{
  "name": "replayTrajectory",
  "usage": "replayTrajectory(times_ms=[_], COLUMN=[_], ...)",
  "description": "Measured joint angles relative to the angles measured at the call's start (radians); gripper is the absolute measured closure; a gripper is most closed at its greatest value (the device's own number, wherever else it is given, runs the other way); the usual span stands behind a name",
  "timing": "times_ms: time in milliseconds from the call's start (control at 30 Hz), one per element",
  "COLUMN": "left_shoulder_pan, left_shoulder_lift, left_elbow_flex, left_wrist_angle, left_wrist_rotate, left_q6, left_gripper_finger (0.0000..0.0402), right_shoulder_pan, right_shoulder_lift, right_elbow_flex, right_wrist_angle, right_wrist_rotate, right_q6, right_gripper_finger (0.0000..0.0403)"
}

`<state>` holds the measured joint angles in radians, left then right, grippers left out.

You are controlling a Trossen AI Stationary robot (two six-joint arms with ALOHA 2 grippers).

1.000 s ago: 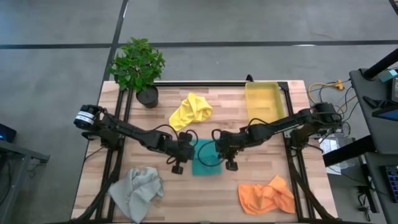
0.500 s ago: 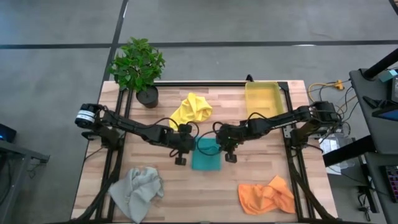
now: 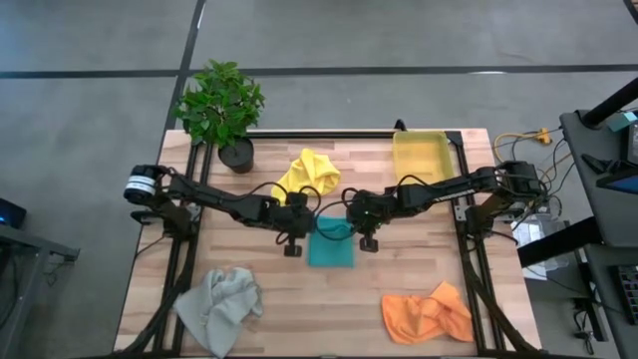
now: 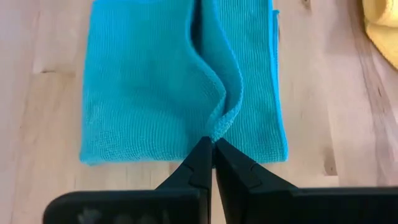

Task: Fold microfiber towels
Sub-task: Fold the blue microfiber towel

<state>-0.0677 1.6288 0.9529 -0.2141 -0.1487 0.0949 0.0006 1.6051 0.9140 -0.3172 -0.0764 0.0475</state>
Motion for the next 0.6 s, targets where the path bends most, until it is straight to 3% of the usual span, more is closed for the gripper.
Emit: replayTrajectory(times_ms=[433,600], left_shoulder_pan=[0.024,0.029], left_shoulder_lift=[0.046,0.051], left_elbow_flex=[-0.003,-0.008], left_wrist_angle=[0.026,0.027], left_wrist_rotate=[-0.058,-0.148], left_q6=[0.0,-0.001], left_gripper_finger=[0.0402,0.0401], right_shoulder_pan=[-0.031,-0.061], right_shoulder_lift=[0.0,0.0], right_elbow_flex=[-0.019,-0.019], right_wrist_angle=[0.019,0.021], right_wrist_rotate=[0.05,0.051], right_q6=[0.014,0.045], right_gripper_finger=[0.0394,0.0394])
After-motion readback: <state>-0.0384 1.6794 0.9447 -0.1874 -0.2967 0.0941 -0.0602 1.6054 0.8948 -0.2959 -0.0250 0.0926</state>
